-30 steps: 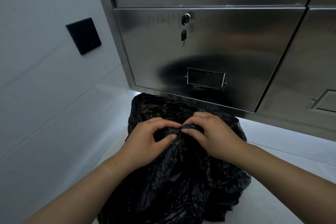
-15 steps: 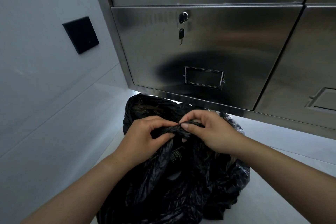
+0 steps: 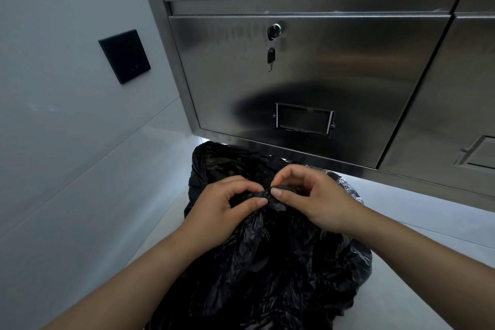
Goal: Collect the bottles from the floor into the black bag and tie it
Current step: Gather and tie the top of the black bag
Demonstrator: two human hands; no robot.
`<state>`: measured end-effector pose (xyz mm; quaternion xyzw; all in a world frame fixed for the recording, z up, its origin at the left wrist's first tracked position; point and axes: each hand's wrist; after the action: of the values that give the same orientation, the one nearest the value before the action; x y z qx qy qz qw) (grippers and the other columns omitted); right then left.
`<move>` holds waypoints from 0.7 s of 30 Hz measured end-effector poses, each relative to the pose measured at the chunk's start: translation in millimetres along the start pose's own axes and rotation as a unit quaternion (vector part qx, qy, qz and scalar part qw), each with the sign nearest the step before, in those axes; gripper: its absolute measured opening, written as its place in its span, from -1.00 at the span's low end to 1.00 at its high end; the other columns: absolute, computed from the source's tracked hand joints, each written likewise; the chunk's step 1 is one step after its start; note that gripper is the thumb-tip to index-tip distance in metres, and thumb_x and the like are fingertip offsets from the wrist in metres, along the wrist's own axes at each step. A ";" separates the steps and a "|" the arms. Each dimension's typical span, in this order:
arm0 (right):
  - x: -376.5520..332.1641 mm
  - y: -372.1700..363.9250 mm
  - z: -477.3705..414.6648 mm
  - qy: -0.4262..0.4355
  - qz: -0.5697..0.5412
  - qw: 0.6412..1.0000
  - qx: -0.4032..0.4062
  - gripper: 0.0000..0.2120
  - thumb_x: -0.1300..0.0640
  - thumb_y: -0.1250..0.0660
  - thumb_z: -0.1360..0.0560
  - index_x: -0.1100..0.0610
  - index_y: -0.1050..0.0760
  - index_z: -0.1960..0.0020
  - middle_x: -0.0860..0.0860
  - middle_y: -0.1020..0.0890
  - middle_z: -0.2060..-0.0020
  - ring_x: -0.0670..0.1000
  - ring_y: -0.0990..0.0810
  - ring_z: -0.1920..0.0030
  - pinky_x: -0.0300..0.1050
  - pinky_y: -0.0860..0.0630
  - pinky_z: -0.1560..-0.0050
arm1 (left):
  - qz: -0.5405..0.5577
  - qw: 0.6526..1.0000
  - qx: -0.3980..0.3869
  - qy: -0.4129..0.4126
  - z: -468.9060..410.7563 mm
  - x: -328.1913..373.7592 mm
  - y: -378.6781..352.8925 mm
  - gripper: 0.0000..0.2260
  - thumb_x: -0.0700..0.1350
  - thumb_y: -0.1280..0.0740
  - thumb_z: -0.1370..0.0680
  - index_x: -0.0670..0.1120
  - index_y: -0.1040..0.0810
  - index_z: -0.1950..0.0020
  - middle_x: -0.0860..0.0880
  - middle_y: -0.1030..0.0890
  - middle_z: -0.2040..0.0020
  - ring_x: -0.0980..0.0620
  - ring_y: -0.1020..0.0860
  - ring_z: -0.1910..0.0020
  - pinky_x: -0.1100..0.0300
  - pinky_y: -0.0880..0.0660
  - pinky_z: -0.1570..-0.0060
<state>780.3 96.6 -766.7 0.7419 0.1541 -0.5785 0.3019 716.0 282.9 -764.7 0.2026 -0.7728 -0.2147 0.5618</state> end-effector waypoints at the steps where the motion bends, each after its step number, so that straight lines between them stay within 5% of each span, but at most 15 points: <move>1: -0.4 0.2 0.6 0.016 0.011 1.000 0.021 -0.93 0.15 -0.41 -0.42 0.03 -0.55 0.13 -0.09 -0.64 0.22 -0.13 -0.61 0.14 -0.30 -0.47 0.04 | 0.012 1.000 0.001 0.008 0.1 -0.7 0.3 -0.90 0.14 -0.33 -0.41 0.25 -0.59 0.11 0.29 -0.61 0.11 0.28 -0.57 0.08 0.51 -0.37 0.07; 4: -3.8 1.6 2.0 0.056 0.019 0.995 0.081 -0.86 0.00 -0.43 -0.35 0.00 -0.60 0.12 -0.06 -0.66 0.14 -0.04 -0.62 0.05 -0.14 -0.51 -0.08 | 0.074 0.996 0.021 0.051 -0.3 -3.1 0.9 -0.87 0.14 -0.33 -0.39 0.19 -0.63 0.14 0.22 -0.65 0.11 0.26 -0.60 0.10 0.47 -0.43 0.08; 12: -5.5 -3.9 -0.6 0.148 0.164 0.971 0.094 -0.72 -0.01 -0.53 -0.27 -0.06 -0.64 0.03 -0.16 -0.62 0.08 -0.14 -0.59 0.00 -0.29 -0.45 -0.07 | 0.183 0.978 0.020 0.099 -1.9 -2.1 -1.3 -0.81 0.10 -0.36 -0.39 0.07 -0.66 0.09 0.08 -0.70 0.15 0.15 -0.65 0.14 0.33 -0.53 0.11; 21: 7.5 0.2 1.7 0.058 0.140 0.982 0.114 -0.92 0.05 -0.47 -0.35 -0.08 -0.67 0.15 -0.23 -0.68 0.25 -0.27 -0.61 0.18 -0.46 -0.44 0.12 | 0.185 0.968 -0.055 0.159 0.7 -1.8 1.5 -0.76 0.04 -0.20 -0.58 0.08 -0.67 -0.03 0.10 -0.71 0.03 0.16 -0.64 -0.01 0.38 -0.50 0.01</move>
<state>781.3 94.5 -774.0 0.8181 -0.0005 -0.5000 0.2840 715.7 285.2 -765.5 0.0569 -0.6845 -0.1141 0.7177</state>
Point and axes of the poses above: each hand's wrist, its own z-axis away from the middle knuckle, its own y-axis out of the back of the hand, x = y × z
